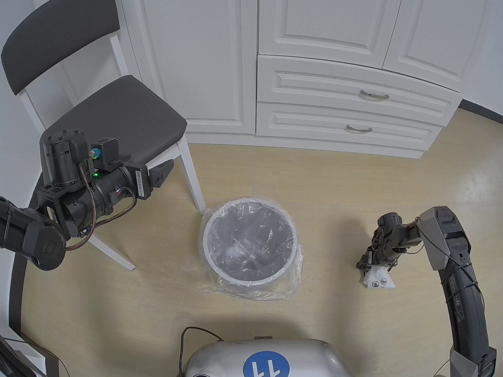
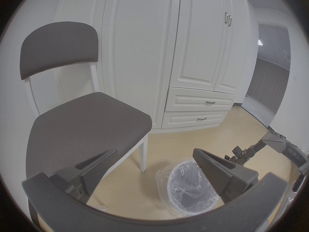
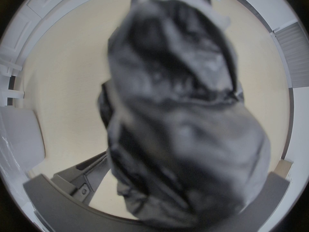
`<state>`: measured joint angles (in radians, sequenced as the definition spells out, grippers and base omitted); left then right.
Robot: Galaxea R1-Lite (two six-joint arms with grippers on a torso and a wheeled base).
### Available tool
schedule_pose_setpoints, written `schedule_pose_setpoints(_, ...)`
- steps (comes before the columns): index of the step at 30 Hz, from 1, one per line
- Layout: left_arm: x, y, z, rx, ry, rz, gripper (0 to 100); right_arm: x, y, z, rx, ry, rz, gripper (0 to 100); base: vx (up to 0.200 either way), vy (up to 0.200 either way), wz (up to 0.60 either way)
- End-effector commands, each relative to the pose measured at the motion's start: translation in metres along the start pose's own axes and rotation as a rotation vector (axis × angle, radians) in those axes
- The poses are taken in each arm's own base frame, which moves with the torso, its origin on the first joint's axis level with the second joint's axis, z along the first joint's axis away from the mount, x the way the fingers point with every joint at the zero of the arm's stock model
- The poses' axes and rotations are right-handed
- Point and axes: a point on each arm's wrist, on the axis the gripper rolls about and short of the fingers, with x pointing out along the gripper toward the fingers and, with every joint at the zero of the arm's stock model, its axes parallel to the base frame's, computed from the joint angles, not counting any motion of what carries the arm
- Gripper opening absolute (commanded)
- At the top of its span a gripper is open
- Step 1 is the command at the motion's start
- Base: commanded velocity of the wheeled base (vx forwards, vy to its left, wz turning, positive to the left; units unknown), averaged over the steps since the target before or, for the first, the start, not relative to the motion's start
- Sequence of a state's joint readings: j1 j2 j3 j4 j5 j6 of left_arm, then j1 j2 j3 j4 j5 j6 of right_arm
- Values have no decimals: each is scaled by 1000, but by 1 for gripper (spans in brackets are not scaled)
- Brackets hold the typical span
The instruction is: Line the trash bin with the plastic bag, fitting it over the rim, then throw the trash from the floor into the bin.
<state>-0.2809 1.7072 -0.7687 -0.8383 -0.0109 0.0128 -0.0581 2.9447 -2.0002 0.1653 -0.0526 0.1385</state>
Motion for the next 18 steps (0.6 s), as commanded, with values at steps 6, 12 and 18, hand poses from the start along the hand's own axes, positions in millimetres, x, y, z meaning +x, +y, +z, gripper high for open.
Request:
schedule_pose_setpoints(6,0,0,-1,1,3,0,100,0,0,0,6,-1,-1,0,0,0,0)
schedule_pose_setpoints(12,-3,0,1,1,-4,0,100,1,-1,2,8,-32,-70,0,0,0,0)
schedule_pose_setpoints(18,-3,0,1,1,-5,0,100,2,6,11,10,-152,-113,0,0,0,0)
